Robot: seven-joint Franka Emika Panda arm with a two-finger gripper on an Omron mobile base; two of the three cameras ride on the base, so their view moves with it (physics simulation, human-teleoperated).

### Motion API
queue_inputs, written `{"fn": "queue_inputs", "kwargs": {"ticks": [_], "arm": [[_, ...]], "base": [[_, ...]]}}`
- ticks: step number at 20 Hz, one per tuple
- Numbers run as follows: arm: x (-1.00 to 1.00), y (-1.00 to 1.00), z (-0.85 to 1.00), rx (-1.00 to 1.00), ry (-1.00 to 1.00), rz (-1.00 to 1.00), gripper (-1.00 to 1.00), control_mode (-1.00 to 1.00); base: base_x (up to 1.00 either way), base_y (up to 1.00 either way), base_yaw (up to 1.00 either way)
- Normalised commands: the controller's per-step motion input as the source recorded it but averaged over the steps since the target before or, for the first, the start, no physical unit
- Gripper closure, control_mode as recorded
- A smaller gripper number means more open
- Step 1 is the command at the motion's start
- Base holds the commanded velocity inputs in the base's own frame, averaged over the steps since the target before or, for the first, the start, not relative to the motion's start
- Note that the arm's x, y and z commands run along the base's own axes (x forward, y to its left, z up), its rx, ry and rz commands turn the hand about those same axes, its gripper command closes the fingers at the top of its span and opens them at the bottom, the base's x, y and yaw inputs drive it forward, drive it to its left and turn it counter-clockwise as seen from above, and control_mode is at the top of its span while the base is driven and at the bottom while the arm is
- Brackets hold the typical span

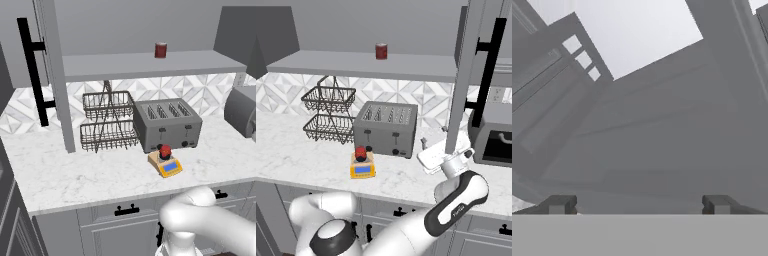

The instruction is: Pick the jam and place it on the digital scale for weighing, and close the cabinet.

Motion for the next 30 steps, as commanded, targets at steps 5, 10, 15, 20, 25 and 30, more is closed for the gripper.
{"fn": "queue_inputs", "kwargs": {"ticks": [5, 10, 15, 20, 25, 30], "arm": [[0.00, -0.66, 0.37, 0.09, -0.07, -0.01, -1.00, -1.00], [0.00, -0.43, 0.29, 0.05, 0.00, -0.01, -1.00, -1.00], [-0.01, -0.40, 0.21, 0.03, 0.00, 0.00, -1.00, -1.00], [-0.11, -0.33, 0.45, 0.01, -0.08, -0.01, -1.00, -1.00], [-0.16, -0.06, 0.50, -0.04, -0.09, -0.02, -1.00, -1.00], [-0.12, 0.23, 0.47, -0.14, -0.07, 0.00, -1.00, -1.00]], "base": [[0.00, 0.00, 0.00], [0.00, 0.00, 0.00], [0.00, 0.00, 0.00], [0.00, 0.00, 0.00], [0.00, 0.00, 0.00], [0.00, 0.00, 0.00]]}}
